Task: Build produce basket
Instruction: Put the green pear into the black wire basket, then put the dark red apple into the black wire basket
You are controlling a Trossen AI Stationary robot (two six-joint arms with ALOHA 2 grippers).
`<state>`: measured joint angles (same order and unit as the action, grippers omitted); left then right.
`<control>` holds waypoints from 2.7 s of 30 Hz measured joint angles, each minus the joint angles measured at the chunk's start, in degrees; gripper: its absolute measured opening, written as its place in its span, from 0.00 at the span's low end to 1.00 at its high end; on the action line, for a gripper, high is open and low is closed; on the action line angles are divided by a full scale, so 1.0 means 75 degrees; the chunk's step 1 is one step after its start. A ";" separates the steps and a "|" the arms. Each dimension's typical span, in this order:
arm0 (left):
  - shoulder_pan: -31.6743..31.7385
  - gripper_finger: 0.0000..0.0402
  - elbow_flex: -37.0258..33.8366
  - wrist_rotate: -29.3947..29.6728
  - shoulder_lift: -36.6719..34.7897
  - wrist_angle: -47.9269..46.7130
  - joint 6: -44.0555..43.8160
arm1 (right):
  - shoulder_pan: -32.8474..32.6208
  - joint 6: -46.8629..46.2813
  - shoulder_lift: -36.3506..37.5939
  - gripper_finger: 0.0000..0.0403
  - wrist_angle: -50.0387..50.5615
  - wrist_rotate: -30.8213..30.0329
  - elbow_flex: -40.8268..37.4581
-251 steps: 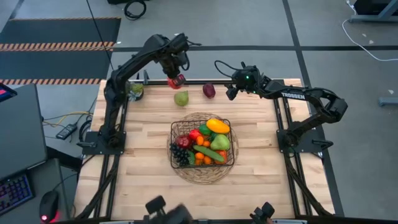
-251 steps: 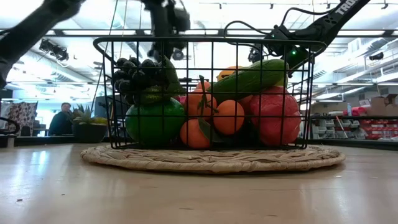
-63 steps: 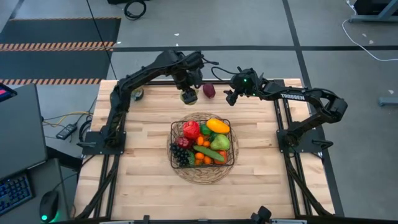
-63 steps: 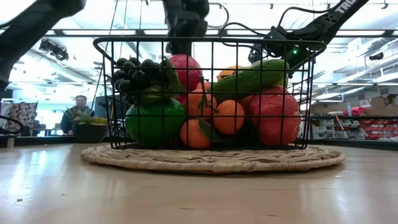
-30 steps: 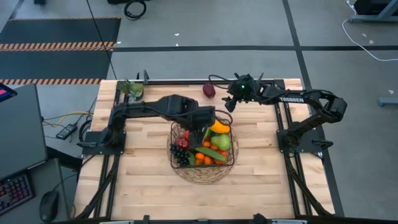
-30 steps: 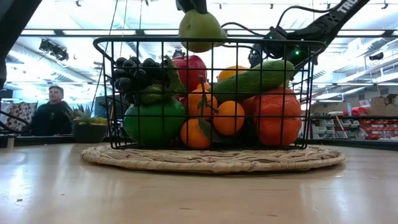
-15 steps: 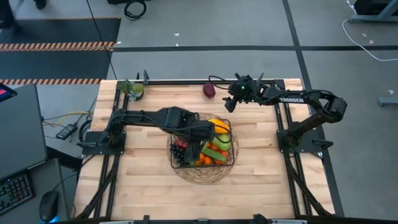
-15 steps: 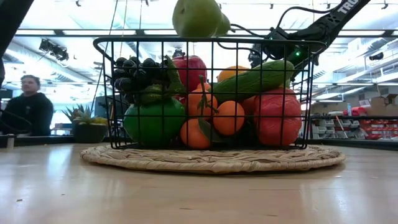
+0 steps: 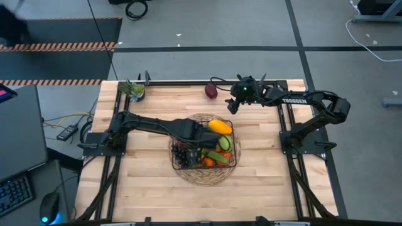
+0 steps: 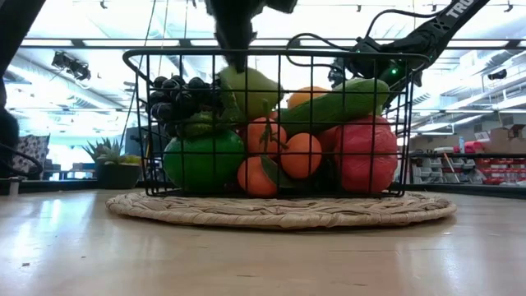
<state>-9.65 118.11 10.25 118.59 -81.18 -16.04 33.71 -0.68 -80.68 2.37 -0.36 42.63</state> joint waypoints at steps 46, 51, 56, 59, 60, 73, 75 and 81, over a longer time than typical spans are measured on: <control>0.4320 0.68 -0.0866 -0.0437 -0.2134 0.4914 0.3765 | 0.0043 0.0062 0.0064 0.60 -0.0306 0.0618 0.0015; 0.4798 0.65 -0.2679 -0.1434 -0.2302 0.6305 0.3628 | 0.0295 0.0089 0.0064 0.60 -0.0380 0.0754 0.0015; 0.5084 0.62 -0.4549 -0.1952 -0.3068 0.7899 0.3415 | 0.0469 0.0095 0.0064 0.60 -0.0361 0.1283 0.0015; 0.5130 0.61 -0.5578 -0.2032 -0.3746 0.8982 0.3285 | 0.0527 0.0112 0.0064 0.60 -0.0240 0.1349 0.0015; 0.5142 0.61 -0.5941 -0.2128 -0.3986 0.9396 0.3213 | 0.0532 0.0114 0.0064 0.60 -0.0238 0.1348 0.0015; 0.5194 0.59 -0.9690 -0.2951 -0.5489 1.4197 0.2089 | 0.0476 0.0118 0.0019 0.62 0.0274 0.0844 0.0391; 0.5187 0.59 -1.0219 -0.2974 -0.5535 1.5090 0.1861 | 0.0462 0.0123 -0.0015 0.64 0.0666 0.0804 0.0710; 0.5358 0.59 -1.1296 -0.2950 -0.5535 1.6751 0.1364 | 0.0370 0.0235 -0.0373 0.67 0.1153 0.0656 0.1313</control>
<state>30.54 33.39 -11.87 77.08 44.45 -5.81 36.49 1.08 -83.48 11.02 4.56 52.48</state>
